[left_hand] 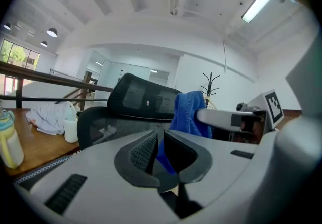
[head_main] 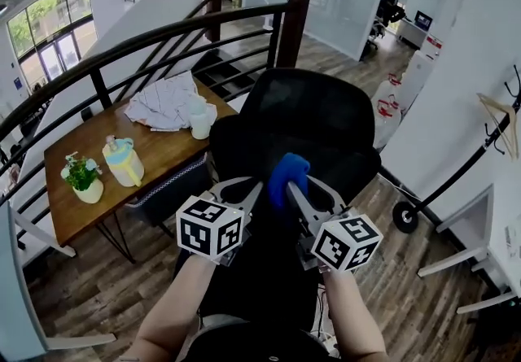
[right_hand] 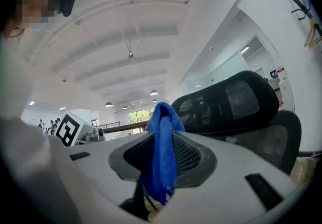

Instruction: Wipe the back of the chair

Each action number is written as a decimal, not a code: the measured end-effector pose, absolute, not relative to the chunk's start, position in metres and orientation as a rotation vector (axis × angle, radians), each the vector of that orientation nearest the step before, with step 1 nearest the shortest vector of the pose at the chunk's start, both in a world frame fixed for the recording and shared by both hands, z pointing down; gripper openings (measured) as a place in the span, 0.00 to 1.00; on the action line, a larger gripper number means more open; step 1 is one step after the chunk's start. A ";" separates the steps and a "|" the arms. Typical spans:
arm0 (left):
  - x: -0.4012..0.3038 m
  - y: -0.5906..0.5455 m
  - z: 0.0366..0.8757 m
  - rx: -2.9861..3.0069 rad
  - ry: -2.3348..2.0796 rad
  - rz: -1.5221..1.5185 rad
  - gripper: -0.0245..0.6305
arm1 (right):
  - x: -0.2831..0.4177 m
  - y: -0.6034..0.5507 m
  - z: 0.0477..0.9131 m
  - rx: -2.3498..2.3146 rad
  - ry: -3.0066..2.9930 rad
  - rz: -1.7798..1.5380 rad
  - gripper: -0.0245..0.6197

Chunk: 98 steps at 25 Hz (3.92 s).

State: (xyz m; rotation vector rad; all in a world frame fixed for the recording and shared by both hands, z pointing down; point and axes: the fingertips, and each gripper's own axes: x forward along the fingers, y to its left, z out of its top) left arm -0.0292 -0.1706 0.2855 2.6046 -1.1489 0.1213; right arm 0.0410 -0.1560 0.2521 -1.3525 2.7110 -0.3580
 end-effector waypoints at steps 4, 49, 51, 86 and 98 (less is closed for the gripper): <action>-0.038 -0.199 0.261 2.606 -1.231 0.070 0.11 | 0.033 -0.188 0.226 -1.303 2.721 -0.288 0.21; -0.009 -0.291 0.247 2.566 -1.272 0.109 0.11 | 0.080 -0.330 0.206 -1.541 2.557 -0.336 0.21; 0.001 -0.290 0.245 2.587 -1.238 0.104 0.11 | 0.095 -0.329 0.206 -1.577 2.537 -0.327 0.21; 0.105 -0.260 0.258 2.669 -0.945 0.119 0.11 | 0.238 -0.255 0.224 -1.917 2.202 -0.325 0.09; 0.029 -0.246 0.279 2.551 -1.094 0.110 0.11 | 0.149 -0.237 0.240 -1.677 2.359 -0.403 0.09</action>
